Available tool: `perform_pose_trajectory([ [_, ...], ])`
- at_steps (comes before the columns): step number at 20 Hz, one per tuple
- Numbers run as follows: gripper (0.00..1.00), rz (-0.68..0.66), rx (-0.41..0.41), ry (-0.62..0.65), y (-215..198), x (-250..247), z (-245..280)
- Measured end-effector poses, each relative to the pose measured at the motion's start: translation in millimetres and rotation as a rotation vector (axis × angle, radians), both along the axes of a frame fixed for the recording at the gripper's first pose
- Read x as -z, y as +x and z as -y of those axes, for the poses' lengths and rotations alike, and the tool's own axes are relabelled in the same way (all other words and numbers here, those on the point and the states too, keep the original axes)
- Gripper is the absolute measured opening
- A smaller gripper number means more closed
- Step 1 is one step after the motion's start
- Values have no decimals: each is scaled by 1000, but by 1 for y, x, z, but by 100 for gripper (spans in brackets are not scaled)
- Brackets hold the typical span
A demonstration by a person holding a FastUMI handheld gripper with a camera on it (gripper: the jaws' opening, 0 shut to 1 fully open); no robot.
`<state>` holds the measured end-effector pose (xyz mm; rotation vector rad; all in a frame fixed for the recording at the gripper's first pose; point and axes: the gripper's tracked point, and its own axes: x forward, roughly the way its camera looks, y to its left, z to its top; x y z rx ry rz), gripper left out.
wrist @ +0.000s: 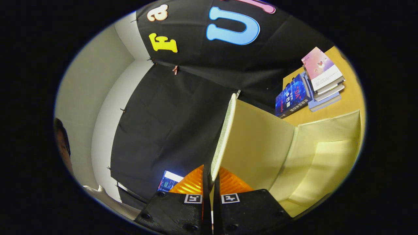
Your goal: Open the storage box then place both shoes into the box .Put the left shoe in first, then the right shoe, with the right side of both shoes facing outward in a uniform manner.
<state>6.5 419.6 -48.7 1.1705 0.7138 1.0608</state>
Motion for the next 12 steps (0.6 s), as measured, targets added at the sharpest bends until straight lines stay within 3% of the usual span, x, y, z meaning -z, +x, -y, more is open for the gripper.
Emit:
perform_pose_trajectory([
  [8, 16, -9, 44, -18, 16, 1, -48],
  [12, 51, 27, 93, -47, 27, 2, -46],
])
